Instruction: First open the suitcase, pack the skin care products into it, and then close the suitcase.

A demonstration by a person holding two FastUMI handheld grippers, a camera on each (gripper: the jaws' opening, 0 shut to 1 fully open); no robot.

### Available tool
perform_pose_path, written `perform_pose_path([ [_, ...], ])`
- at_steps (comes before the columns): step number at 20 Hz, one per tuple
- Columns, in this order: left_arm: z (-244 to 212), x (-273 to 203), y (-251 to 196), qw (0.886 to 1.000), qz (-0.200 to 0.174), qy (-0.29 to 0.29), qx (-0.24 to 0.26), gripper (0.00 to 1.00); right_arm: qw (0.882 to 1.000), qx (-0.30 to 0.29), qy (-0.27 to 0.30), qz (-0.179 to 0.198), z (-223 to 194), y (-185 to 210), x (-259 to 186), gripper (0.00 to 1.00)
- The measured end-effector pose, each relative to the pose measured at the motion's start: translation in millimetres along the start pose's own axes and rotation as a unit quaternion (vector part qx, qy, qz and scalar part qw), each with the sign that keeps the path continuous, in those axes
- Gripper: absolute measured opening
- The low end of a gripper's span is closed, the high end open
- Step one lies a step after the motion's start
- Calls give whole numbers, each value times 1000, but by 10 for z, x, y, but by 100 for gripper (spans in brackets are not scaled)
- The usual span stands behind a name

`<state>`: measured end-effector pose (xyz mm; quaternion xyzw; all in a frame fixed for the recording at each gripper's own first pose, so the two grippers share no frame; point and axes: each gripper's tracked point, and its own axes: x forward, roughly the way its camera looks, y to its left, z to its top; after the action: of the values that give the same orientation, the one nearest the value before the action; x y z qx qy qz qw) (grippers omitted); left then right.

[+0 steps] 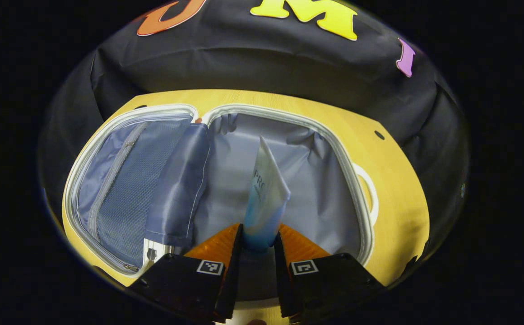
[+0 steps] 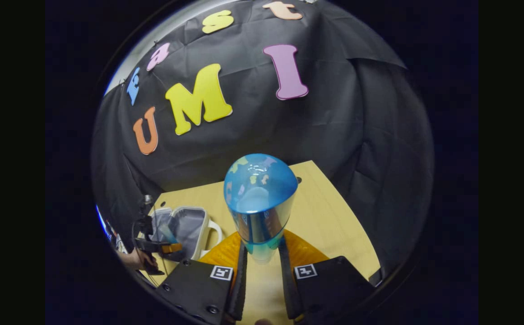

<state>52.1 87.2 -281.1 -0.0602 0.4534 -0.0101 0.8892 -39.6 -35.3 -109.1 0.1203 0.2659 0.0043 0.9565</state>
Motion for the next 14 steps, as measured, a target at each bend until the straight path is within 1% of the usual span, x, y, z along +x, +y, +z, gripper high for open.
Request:
perform_pose_path([
  [2,-32,40,46,1000,15,19,-4,40,1000,-10,-5,-2,2,30,-84,33],
  [4,0,73,57,1000,20,23,-5,40,1000,-11,-6,1,18,73,-134,33],
  [5,14,66,57,999,22,27,-3,48,1000,-8,-6,4,17,102,-155,33],
  [6,15,71,55,999,25,29,0,42,1000,-8,-6,6,3,146,-176,33],
  [8,21,90,72,999,33,33,2,44,1000,-15,-4,8,-10,195,-167,33],
  [12,-37,129,22,998,27,53,-7,46,999,-28,10,32,-52,412,-121,33],
  [13,-33,121,13,998,27,55,-6,47,998,-35,16,43,-83,494,-111,30],
  [14,-29,123,-2,998,26,53,-6,49,997,-45,24,53,-123,575,-91,30],
])
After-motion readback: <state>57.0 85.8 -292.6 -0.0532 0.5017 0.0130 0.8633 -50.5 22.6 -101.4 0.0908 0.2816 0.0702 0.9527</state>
